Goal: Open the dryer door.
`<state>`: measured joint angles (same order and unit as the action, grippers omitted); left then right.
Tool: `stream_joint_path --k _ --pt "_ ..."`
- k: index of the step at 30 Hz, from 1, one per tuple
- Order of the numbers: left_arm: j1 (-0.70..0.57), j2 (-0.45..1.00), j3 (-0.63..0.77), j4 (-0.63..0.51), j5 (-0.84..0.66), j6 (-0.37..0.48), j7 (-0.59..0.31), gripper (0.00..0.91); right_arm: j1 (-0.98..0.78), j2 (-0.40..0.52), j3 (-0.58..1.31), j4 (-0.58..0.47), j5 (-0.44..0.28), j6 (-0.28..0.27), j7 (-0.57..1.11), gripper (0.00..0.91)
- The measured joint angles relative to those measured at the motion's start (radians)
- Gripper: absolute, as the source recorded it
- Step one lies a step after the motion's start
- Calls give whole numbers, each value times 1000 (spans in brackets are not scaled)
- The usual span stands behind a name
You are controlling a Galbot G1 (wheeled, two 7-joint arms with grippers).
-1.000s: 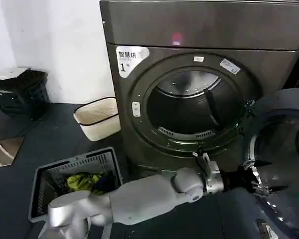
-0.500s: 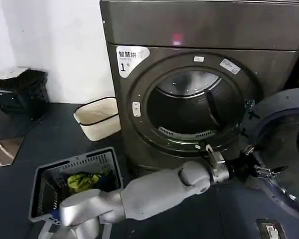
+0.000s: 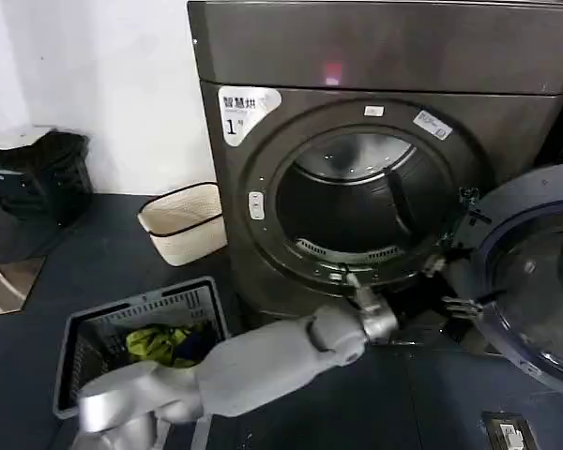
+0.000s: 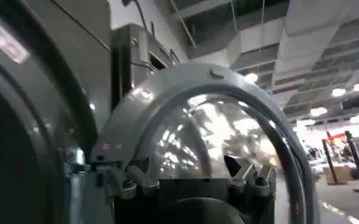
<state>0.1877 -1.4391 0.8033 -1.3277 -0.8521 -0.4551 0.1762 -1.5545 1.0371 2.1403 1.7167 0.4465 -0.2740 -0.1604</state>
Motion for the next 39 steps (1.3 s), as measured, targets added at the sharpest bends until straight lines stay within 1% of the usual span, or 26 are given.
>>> stream_joint_path --k 6,13,18,24,27,29,31,35,37,39 --pt "30 128 -46 -123 7 2 -13 907 -2 -9 18 -15 -11 17 0 907" --pt "62 360 -71 -290 11 17 -5 907 -3 -18 57 -32 -17 27 6 907" --pt "97 566 -113 -399 23 51 -7 907 2 -22 79 -25 -29 28 19 907" --pt "168 784 -170 -498 46 120 4 907 -2 -31 106 -24 -40 28 28 907" --pt "209 881 -200 -532 60 169 31 907 -5 -31 108 -25 -40 28 28 907" --pt "237 944 -222 -549 68 217 46 907 0 -34 105 -26 -41 28 27 907" --pt "270 999 -248 -554 84 223 71 907 4 -36 100 -24 -41 26 22 907" --pt "343 1094 -299 -546 133 220 81 907 17 -44 93 -27 -42 21 20 907" --pt "379 1141 -324 -536 162 223 104 907 23 -47 89 -34 -43 21 17 907" --pt "410 1188 -340 -524 188 253 115 907 30 -47 82 -39 -45 22 15 907"
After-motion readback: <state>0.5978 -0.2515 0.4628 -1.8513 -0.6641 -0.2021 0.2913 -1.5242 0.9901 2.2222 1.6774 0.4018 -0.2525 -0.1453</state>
